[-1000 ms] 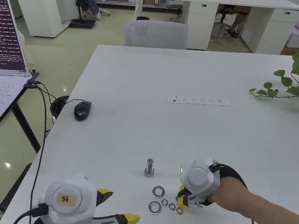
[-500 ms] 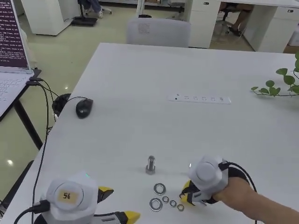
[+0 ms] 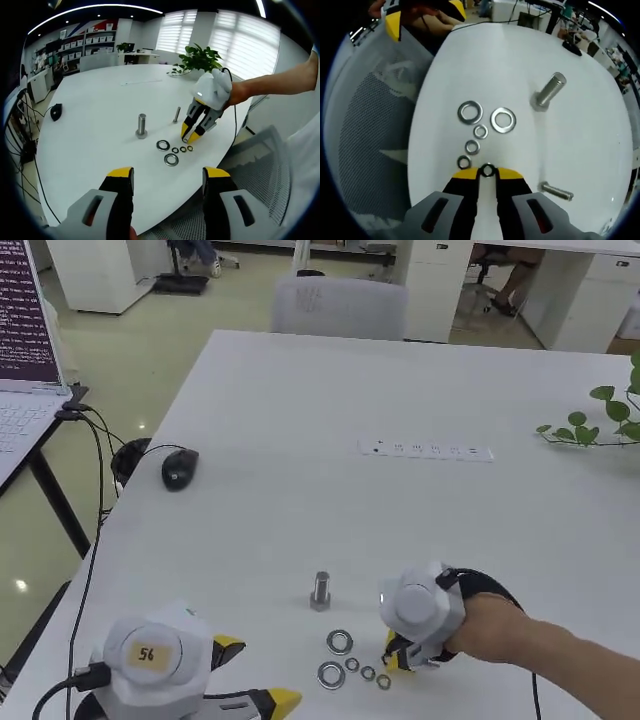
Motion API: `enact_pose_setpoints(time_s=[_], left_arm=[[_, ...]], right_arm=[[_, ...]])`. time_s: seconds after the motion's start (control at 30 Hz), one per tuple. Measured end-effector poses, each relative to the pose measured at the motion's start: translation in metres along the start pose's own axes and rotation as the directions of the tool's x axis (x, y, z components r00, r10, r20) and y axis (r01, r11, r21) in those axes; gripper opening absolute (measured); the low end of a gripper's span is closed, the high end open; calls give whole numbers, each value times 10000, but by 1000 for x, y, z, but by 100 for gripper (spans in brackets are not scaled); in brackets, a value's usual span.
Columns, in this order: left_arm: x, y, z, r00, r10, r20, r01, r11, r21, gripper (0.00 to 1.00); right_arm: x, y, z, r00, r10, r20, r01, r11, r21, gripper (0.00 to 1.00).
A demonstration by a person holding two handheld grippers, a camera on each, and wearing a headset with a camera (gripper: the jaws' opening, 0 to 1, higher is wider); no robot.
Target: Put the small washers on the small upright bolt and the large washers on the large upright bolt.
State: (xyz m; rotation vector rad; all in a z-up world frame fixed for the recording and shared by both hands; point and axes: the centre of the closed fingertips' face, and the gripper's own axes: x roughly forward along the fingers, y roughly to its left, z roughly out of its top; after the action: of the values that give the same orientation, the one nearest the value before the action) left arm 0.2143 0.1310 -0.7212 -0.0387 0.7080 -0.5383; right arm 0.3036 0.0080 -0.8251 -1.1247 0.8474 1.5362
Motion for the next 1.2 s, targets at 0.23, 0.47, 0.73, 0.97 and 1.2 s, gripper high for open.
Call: enact_pose_setpoints(time_s=[0.23, 0.47, 0.73, 0.97, 1.2], left_arm=[[-5, 2, -2, 9999, 123, 58, -123, 9999, -72, 55], [-6, 5, -4, 9998, 185, 26, -184, 9997, -145, 55], [-3, 4, 1, 9999, 120, 65, -119, 9999, -59, 55], [-4, 5, 1, 9999, 137, 95, -136, 9999, -96, 55], [-3, 4, -1, 9999, 89, 45, -89, 9999, -91, 55]], right_arm=[[-3, -2, -3, 9925, -377, 1167, 137, 9798, 1995, 13], [-11, -4, -6, 9816, -848, 1712, 375, 9642, 2625, 12], [-22, -9, -4, 9652, -1366, 2229, 562, 9410, 3336, 12], [-52, -22, -4, 9481, -2136, 2357, 1233, 9299, 3464, 12], [-82, -52, -9, 9387, -2691, 2154, 1875, 9231, 3358, 12]])
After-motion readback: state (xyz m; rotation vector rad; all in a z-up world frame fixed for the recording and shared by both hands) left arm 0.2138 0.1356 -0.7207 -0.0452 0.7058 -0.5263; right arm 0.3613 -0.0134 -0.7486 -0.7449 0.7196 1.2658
